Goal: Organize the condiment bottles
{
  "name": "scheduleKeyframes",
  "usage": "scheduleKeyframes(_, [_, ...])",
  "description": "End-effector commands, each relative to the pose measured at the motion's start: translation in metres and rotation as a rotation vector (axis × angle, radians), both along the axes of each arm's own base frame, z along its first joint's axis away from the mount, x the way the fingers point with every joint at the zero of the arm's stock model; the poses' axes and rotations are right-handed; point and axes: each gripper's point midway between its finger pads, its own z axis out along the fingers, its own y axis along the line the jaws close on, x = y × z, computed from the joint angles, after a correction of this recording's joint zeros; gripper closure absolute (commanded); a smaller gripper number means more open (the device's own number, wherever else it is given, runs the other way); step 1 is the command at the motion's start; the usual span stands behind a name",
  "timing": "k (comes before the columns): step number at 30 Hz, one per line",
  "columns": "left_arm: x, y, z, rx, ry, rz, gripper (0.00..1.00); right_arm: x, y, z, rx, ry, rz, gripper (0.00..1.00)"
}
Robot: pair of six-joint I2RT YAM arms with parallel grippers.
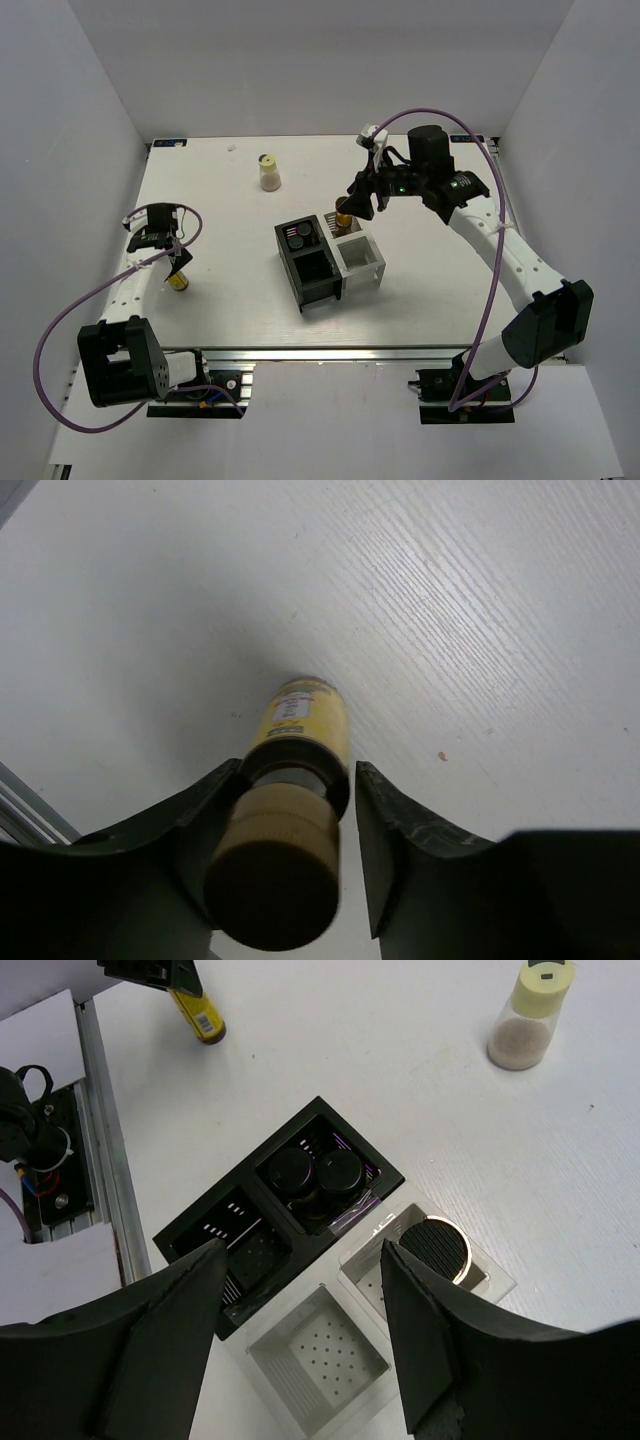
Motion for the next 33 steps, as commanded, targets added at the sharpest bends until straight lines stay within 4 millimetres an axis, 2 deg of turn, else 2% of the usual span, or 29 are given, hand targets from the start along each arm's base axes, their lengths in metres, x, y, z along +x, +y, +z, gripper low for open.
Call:
scheduleKeyframes(1, [0.005, 0.0, 0.005, -0.005, -0.043, -0.002, 0.43, 0.004, 0.002, 0.014, 0.032, -0.037, 0.016, 0.32])
scheduleKeyframes(7, [0.009, 0.001, 0.006, 0.006, -0.059, -0.005, 0.46, 0.004, 0.001, 0.013, 0.03, -0.036, 0.013, 0.32])
scheduleKeyframes(10, [0.01, 0.004, 0.008, 0.021, -0.056, -0.001, 0.39, 0.004, 0.001, 0.013, 0.03, -0.037, 0.015, 0.32])
scheduleKeyframes(13, [0.013, 0.006, 0.008, 0.025, -0.054, 0.0, 0.38, 0.004, 0.0, 0.013, 0.029, -0.034, 0.013, 0.32])
scheduleKeyframes(16, [0.015, 0.005, 0.008, 0.025, -0.062, -0.003, 0.43, 0.004, 0.0, 0.013, 0.029, -0.037, 0.014, 0.32])
scheduleKeyframes(17, [0.015, 0.006, 0.008, 0.025, -0.063, -0.003, 0.46, 0.004, 0.0, 0.013, 0.028, -0.04, 0.013, 0.32])
scheduleKeyframes(18, [0.015, 0.005, 0.008, 0.024, -0.063, -0.007, 0.56, 0.003, -0.001, 0.012, 0.027, -0.039, 0.013, 0.32])
scheduleKeyframes(20, [0.017, 0.004, 0.01, 0.018, -0.071, -0.014, 0.68, 0.003, -0.001, 0.012, 0.026, -0.039, 0.012, 0.32])
scheduleKeyframes(21, [0.017, 0.003, 0.011, 0.013, -0.072, -0.021, 0.8, 0.004, -0.002, 0.012, 0.026, -0.043, 0.012, 0.32])
scheduleKeyframes(25, [0.025, -0.011, 0.027, -0.044, -0.119, -0.092, 1.0, 0.004, -0.003, 0.015, 0.026, -0.055, 0.008, 0.34])
scheduleKeyframes(28, [0.033, -0.027, 0.052, -0.097, -0.193, -0.173, 1.0, 0.005, -0.005, 0.017, 0.028, -0.058, 0.003, 0.4])
scheduleKeyframes(31, [0.041, -0.06, 0.084, -0.202, -0.304, -0.326, 1.0, 0.008, -0.006, 0.021, 0.032, -0.06, -0.012, 0.57])
scheduleKeyframes(32, [0.044, -0.07, 0.099, -0.218, -0.346, -0.37, 1.0, 0.008, -0.007, 0.022, 0.033, -0.059, -0.016, 0.71])
scheduleKeyframes(33, [0.042, -0.087, 0.114, -0.269, -0.39, -0.441, 1.0, 0.008, -0.008, 0.024, 0.038, -0.06, -0.017, 0.79])
